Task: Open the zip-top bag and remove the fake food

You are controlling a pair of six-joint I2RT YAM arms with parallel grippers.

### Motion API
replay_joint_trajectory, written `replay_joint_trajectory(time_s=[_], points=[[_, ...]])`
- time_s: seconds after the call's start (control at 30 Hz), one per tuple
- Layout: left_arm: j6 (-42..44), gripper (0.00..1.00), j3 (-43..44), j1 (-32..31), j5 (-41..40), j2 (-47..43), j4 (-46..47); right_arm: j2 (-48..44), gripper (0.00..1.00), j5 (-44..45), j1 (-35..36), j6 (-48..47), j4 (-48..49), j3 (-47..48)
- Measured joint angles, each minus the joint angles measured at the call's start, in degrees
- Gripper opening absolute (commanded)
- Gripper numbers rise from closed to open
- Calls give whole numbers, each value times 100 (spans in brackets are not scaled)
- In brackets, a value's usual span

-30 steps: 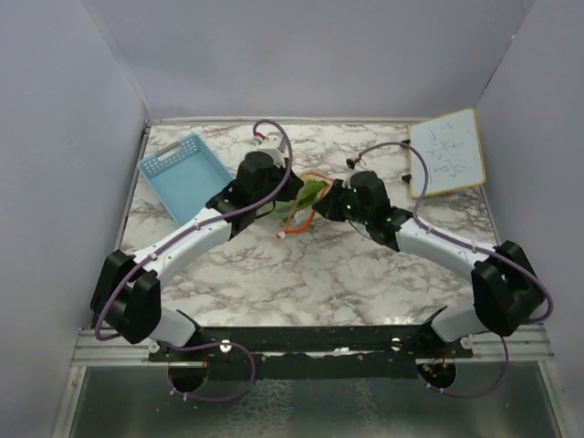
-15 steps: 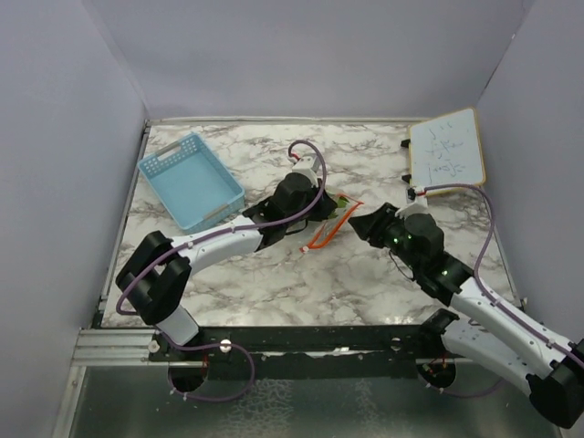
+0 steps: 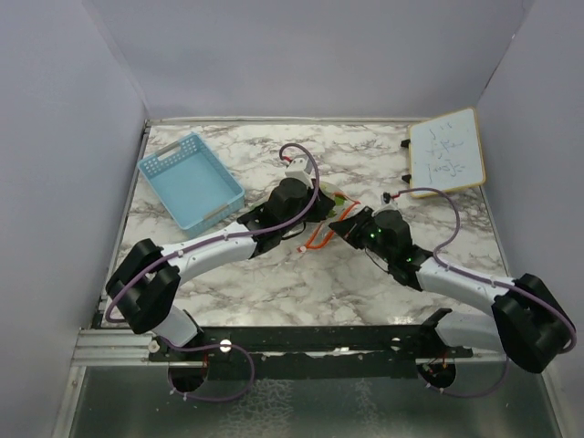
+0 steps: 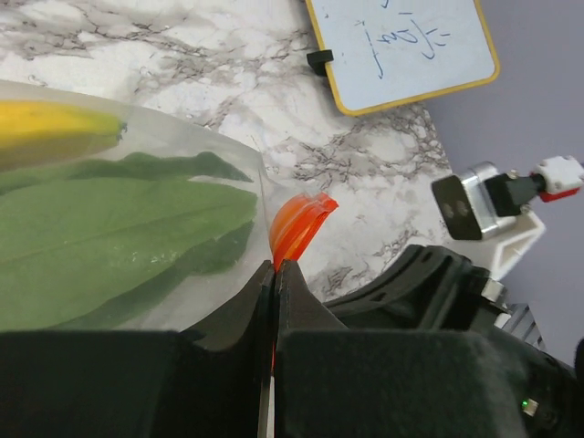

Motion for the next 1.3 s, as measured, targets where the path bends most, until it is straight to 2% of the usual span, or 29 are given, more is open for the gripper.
replay_joint_trajectory(time_s=[0.2, 0.37, 0.4, 0.43, 0.53, 0.6, 0.7, 0.73, 1.2, 1.23, 1.3], points=[[35, 0, -20, -63, -68, -105, 9, 750, 2, -264, 0, 328, 807, 157], [94, 0, -74, -92, -87, -105, 2, 914, 2, -391, 2, 498, 1097, 162], [109, 0, -74, -96, -87, -105, 2, 927, 5, -413, 4, 516, 1152, 177], [127, 0, -74, -101, -87, -105, 4, 938, 12, -426, 4, 522, 1187, 197], [173, 0, -74, -122, -87, -105, 2, 975, 44, -426, 4, 566, 1353, 232], [201, 0, -74, -146, -87, -109, 7, 1038, 61, -409, 4, 564, 1397, 256], [225, 0, -74, -140, -186, -168, 48, 1274, 74, -358, 2, 592, 1340, 319], [227, 0, -74, -142, -195, -197, 55, 1368, 75, -352, 2, 603, 1344, 334], [238, 0, -94, -232, -214, -409, -35, 2474, 78, -339, -2, 881, 1908, 774], [238, 0, -96, -243, -216, -413, -42, 2544, 75, -337, -13, 914, 1952, 807], [240, 0, -111, -289, -219, -431, -72, 2662, 61, -332, -37, 940, 1985, 859]])
